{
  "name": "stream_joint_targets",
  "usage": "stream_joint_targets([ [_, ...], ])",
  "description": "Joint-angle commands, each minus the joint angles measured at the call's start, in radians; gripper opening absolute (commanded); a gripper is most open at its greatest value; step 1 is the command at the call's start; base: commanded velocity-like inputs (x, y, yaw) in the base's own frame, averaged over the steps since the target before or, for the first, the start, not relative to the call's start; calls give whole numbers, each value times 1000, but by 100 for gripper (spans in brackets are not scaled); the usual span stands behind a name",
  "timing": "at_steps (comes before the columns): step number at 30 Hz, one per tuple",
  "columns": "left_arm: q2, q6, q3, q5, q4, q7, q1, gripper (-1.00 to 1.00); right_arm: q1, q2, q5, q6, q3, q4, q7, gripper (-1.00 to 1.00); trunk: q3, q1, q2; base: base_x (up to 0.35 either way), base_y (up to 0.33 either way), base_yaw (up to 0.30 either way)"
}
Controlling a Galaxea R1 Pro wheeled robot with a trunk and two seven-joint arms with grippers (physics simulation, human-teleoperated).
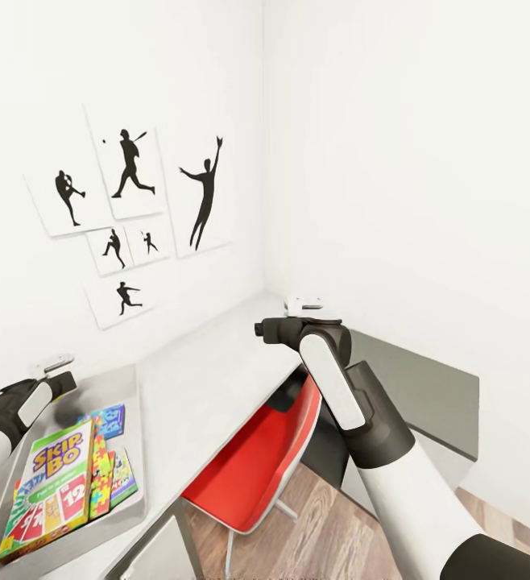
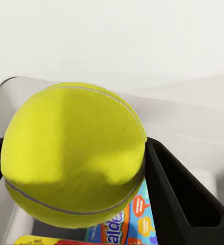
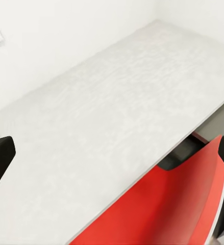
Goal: Put all the toys in the child's room - the three board games (two on the bed and one on the table), the two jigsaw puzzles on the table, and the tennis ball on the table - inside the toy box on the table in the child's room.
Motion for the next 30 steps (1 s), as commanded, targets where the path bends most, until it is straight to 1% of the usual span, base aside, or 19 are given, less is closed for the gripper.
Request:
stream_joint_targets([
  [1,0,4,2,5,-1,2,0,-100,-1,0,-9,2,1,-1,-10,100,-4,1,-2,0,0,0],
  [4,-1,-5,3,-4,19,2,0,-100,-1,0,-9,2,1,-1,-10,100,-9,1,-2,0,0,0],
  [8,-1,-23,4,-8,33,2,-1,-100,-1,0,-9,2,1,-1,-10,100,-15,1,-2,0,0,0],
  [23,-1,-33,4,-10,37,2,-1,-100,-1,0,-9,2,1,-1,-10,100,-40,1,-2,0,0,0],
  [30,-3,-60,4,-10,38,2,-1,-100,-1,0,-9,2,2,-1,-10,100,-51,1,-2,0,0,0],
])
